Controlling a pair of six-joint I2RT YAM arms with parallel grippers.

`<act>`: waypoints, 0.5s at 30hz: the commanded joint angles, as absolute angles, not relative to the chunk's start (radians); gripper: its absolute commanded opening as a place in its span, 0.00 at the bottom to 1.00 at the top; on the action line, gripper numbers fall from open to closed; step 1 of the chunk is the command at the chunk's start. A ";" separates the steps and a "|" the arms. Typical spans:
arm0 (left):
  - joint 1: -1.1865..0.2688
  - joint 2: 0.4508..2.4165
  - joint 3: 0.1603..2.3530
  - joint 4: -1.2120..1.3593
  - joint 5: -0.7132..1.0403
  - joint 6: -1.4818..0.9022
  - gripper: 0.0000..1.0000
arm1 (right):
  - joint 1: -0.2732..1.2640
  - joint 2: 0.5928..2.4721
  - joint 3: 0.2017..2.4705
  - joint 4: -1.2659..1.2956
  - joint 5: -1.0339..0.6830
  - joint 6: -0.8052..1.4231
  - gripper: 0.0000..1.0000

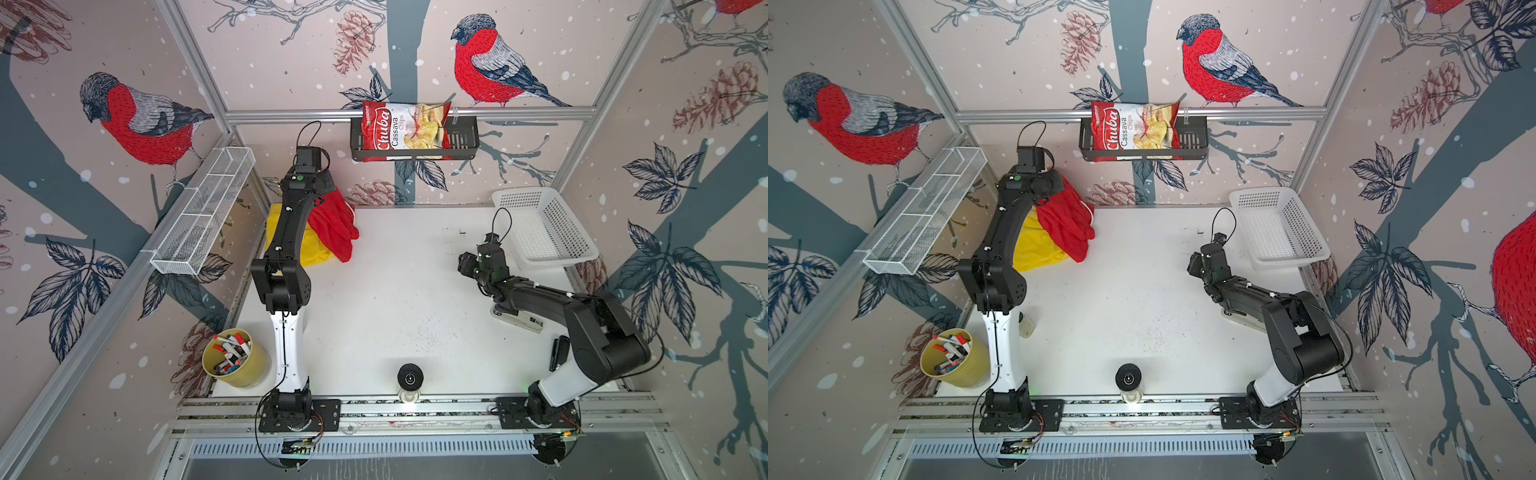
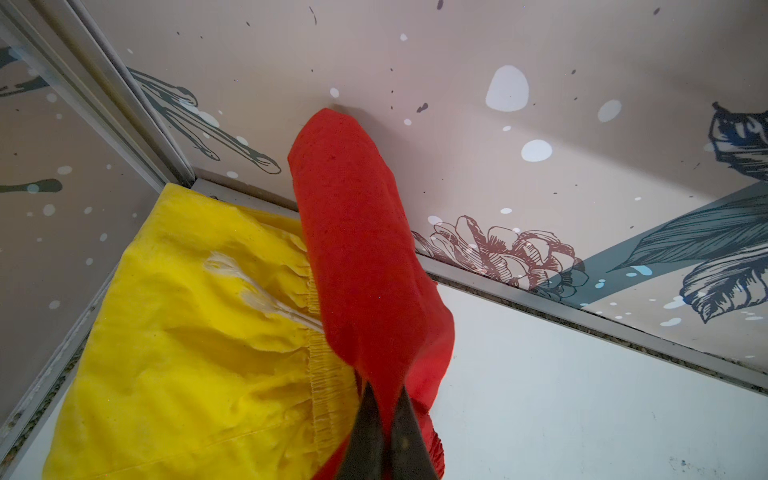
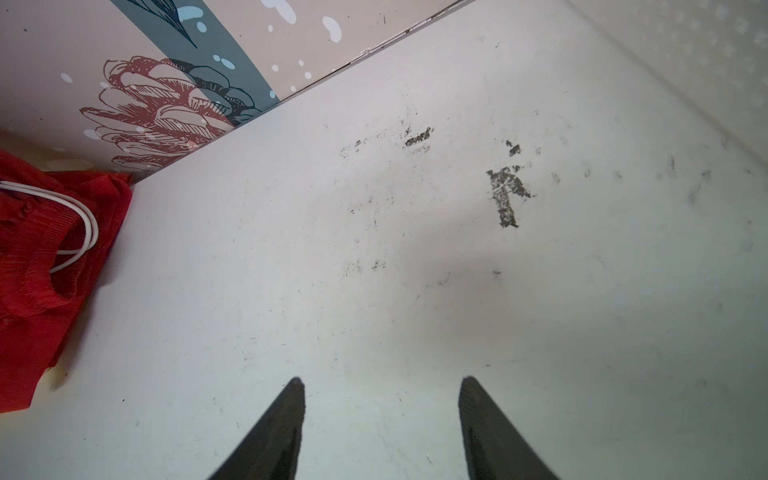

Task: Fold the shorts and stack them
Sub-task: 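Carry the red shorts with the left gripper onto the yellow shorts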

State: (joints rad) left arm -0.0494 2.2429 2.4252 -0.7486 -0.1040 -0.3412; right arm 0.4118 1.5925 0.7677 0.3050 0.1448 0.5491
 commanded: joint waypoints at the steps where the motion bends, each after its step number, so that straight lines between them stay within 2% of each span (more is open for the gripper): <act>1: -0.032 2.222 2.434 -0.731 -0.107 -0.334 0.00 | 0.416 1.588 0.764 0.317 0.148 0.556 0.60; 7: 0.010 2.208 2.402 -0.743 -0.129 -0.333 0.00 | 0.417 1.594 0.760 0.319 0.146 0.557 0.60; 15: 0.069 2.167 2.190 -0.679 -0.194 -0.340 0.00 | 0.418 1.614 0.771 0.320 0.139 0.557 0.60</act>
